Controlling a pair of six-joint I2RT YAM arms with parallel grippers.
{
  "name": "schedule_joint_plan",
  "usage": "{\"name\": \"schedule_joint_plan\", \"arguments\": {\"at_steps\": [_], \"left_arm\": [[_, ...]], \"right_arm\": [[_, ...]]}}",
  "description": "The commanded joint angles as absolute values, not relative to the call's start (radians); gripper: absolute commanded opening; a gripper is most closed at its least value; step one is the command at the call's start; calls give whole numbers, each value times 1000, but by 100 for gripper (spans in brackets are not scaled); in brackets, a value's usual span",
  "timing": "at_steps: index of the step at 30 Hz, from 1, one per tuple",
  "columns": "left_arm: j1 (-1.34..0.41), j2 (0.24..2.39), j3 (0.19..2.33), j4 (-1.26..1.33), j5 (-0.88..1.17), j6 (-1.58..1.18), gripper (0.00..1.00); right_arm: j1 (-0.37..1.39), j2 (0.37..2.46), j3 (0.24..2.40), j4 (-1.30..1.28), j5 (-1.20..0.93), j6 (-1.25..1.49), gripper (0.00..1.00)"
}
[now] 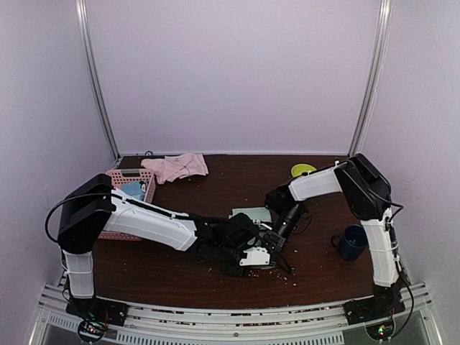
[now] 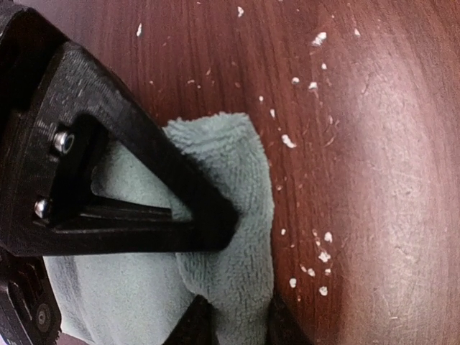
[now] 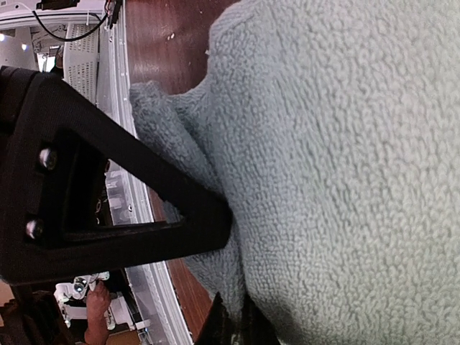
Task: Roll the towels
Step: Roll the towel at the center of the board.
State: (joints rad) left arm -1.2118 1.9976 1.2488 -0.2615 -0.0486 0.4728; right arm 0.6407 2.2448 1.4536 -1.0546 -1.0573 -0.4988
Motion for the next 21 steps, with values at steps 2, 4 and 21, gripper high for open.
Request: {"name": "schedule_joint_plan", "arguments": {"at_steps": [2,4,21], "left_arm": [[-1226,2036,1282,-287,-41,454,20],[-1227,2037,1284,-300,-34,438,17],[-1227,1993,1308,-414,91,291,10]], "right_arm": [[634,2243,1504,-1075,-949,-587,14],[615,2203,1544,-1132,-969,-621,20],[556,2169,1595,-860,-632,-377,11]]}}
